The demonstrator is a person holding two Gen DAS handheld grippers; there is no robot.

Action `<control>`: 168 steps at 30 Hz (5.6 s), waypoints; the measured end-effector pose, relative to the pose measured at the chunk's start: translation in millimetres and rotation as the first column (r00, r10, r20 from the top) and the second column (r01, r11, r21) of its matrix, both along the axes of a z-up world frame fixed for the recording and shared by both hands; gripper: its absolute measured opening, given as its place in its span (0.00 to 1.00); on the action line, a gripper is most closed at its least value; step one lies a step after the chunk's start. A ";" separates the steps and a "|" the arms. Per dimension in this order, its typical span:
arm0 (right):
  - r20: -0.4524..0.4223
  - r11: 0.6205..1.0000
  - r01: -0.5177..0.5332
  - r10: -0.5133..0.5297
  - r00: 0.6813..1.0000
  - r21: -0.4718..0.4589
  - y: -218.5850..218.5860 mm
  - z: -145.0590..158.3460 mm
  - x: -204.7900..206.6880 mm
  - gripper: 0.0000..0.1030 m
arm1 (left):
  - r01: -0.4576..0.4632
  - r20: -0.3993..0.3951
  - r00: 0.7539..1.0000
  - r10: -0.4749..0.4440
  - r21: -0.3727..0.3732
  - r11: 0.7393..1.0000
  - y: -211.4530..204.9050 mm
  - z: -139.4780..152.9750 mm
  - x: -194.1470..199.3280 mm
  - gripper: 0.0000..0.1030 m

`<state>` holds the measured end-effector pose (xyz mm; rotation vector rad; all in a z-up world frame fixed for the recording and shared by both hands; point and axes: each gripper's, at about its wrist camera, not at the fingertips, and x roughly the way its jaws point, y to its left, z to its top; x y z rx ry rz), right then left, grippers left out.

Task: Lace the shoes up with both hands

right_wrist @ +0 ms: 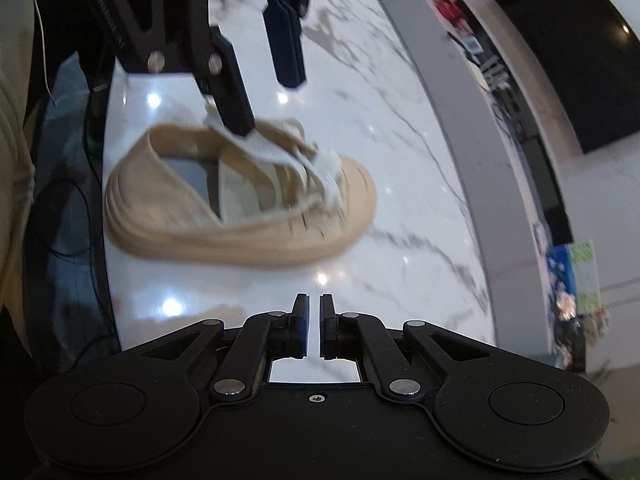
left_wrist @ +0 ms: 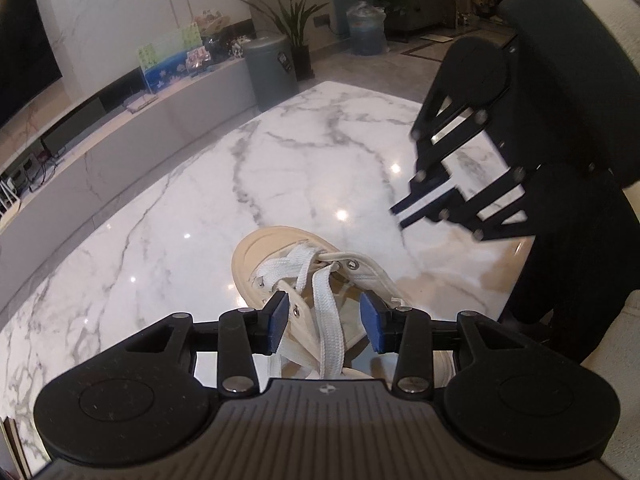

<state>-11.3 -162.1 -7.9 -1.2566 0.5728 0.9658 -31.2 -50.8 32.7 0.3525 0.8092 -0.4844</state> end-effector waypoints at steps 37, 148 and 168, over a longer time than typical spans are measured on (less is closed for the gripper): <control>-0.038 0.970 -0.197 0.194 0.980 -0.145 45.7 -18.5 20.9 0.00 | -0.048 -0.036 0.998 0.046 -0.051 0.998 18.1 -4.4 6.0 0.37; -0.261 0.990 0.046 -0.010 0.965 0.130 37.4 40.6 55.0 0.15 | -0.129 -0.122 0.985 0.120 -0.070 0.989 36.8 -23.7 18.4 0.31; -0.624 0.909 0.387 -0.214 0.751 0.154 22.3 24.7 117.6 0.16 | -0.061 -0.158 0.987 0.041 -0.121 0.991 23.3 -21.4 27.0 0.31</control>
